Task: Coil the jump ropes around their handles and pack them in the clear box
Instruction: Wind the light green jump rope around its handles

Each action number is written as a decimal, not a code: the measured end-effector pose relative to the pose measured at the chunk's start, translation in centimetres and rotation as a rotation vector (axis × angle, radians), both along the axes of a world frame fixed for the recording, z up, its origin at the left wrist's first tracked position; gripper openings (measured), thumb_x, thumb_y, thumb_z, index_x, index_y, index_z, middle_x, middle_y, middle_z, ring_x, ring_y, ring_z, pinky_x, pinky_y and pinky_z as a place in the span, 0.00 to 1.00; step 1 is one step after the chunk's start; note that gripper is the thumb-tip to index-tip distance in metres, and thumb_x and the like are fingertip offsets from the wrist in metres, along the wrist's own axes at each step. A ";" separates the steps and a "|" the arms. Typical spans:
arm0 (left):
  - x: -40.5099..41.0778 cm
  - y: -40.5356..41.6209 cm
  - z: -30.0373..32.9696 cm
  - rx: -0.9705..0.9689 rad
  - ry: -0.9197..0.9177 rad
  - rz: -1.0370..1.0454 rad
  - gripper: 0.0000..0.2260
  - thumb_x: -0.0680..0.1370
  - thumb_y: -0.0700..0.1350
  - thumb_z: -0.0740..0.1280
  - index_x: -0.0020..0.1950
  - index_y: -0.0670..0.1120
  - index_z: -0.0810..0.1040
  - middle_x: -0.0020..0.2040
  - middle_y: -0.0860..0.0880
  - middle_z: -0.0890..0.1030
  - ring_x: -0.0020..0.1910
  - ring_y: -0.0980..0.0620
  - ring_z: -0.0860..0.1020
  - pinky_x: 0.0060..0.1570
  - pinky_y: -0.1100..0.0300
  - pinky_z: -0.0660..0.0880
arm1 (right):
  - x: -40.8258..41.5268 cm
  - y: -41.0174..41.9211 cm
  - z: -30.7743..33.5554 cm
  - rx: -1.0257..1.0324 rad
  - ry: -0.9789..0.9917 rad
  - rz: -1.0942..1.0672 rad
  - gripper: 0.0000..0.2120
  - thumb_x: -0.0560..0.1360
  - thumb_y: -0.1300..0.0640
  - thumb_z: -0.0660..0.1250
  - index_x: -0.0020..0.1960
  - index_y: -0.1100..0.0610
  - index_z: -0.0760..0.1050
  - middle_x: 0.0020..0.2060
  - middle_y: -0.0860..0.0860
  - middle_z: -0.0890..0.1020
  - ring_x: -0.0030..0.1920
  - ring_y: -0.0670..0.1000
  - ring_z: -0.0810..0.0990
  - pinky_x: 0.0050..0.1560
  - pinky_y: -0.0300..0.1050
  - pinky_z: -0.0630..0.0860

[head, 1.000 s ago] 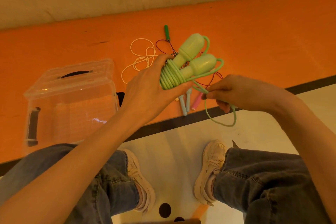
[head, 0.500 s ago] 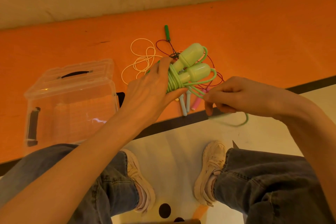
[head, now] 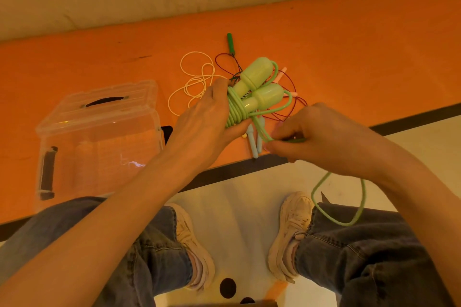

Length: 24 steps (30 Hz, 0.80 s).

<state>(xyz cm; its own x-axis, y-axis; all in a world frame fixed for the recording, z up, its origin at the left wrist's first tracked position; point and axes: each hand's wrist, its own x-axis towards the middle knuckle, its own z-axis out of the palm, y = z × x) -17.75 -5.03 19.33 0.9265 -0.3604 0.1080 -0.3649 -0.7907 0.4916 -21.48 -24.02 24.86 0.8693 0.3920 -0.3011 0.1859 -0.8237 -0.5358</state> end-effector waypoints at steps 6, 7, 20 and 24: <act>-0.2 -0.1 0.2 0.079 -0.030 -0.030 0.28 0.74 0.56 0.68 0.68 0.46 0.64 0.61 0.47 0.72 0.55 0.44 0.76 0.38 0.53 0.71 | 0.2 -0.2 0.4 0.249 0.018 -0.092 0.13 0.76 0.49 0.64 0.40 0.53 0.82 0.26 0.46 0.77 0.29 0.47 0.75 0.29 0.38 0.68; -0.3 -0.2 0.3 0.094 -0.033 -0.038 0.29 0.74 0.57 0.68 0.69 0.46 0.64 0.62 0.47 0.72 0.56 0.45 0.75 0.38 0.54 0.71 | 0.2 -0.1 0.4 0.267 0.024 -0.090 0.13 0.76 0.49 0.63 0.40 0.53 0.82 0.26 0.45 0.77 0.29 0.47 0.75 0.29 0.38 0.68; -1.1 -0.9 1.0 0.189 -0.107 0.005 0.35 0.67 0.68 0.58 0.66 0.47 0.68 0.57 0.48 0.77 0.50 0.43 0.78 0.33 0.56 0.64 | -0.2 0.4 1.0 0.315 0.025 -0.019 0.13 0.76 0.46 0.62 0.39 0.50 0.80 0.26 0.45 0.77 0.26 0.44 0.71 0.28 0.33 0.65; -1.0 -0.7 0.7 0.187 -0.155 -0.002 0.31 0.70 0.69 0.56 0.60 0.47 0.72 0.50 0.49 0.79 0.41 0.45 0.80 0.28 0.59 0.60 | -0.2 -0.1 1.5 0.162 -0.061 -0.009 0.16 0.69 0.41 0.67 0.43 0.53 0.82 0.28 0.48 0.78 0.30 0.49 0.73 0.29 0.39 0.68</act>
